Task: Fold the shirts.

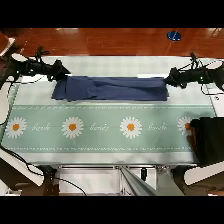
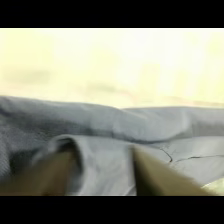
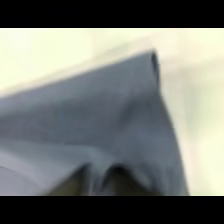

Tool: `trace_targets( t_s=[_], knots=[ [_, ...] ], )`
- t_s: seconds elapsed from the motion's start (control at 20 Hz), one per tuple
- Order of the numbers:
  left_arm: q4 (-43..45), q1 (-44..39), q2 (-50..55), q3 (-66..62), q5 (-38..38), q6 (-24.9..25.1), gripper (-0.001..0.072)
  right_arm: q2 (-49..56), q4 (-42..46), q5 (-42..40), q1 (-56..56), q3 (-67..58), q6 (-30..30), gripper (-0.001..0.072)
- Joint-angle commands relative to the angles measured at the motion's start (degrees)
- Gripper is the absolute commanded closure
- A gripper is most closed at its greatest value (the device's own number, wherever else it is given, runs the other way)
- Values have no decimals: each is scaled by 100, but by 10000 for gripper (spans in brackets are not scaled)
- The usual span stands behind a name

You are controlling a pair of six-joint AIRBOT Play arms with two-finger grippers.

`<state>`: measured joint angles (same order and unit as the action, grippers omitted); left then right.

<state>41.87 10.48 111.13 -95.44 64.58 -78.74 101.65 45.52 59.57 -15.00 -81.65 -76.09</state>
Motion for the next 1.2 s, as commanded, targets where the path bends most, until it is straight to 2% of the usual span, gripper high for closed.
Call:
trace_targets(
  t_s=[0.0,0.1,0.25,0.35,0.5,0.55,0.7,0.85,0.9,1.0,1.05,1.1,1.15],
  knots=[
    [299,177,267,-612,426,-111,200,201,44,33,-188,-420,-31,304],
    [953,527,131,-975,1082,-306,200,52,328,197,-544,-577,-203,304],
    [1606,874,-498,-691,1261,-247,200,13,953,540,-1008,-505,-660,303],
    [1563,890,-1117,28,671,-118,200,70,999,581,-1060,-240,-691,304],
    [1110,573,-2151,1429,-643,251,200,352,544,664,-841,-44,-518,302],
    [1005,428,-2396,1746,-859,400,200,455,350,688,-743,-44,-431,302],
    [951,-46,-2715,2094,-903,682,201,730,-149,767,-389,-44,-256,301],
    [861,-400,-2686,2094,-1034,717,201,796,-343,763,4,-50,-96,311],
    [820,-501,-2662,2094,-1040,719,201,793,-378,756,81,-52,-109,364],
    [645,-656,-2573,2092,-1036,717,211,763,-667,898,111,-57,-20,689],
    [551,-721,-2538,2094,-1032,715,349,675,-772,1001,70,-55,146,691],
    [459,-793,-2520,2094,-997,717,661,514,-741,1121,-11,-55,229,691],
    [437,-890,-2520,2092,-1001,717,678,293,-592,1274,-109,-55,278,691]
  ],
)
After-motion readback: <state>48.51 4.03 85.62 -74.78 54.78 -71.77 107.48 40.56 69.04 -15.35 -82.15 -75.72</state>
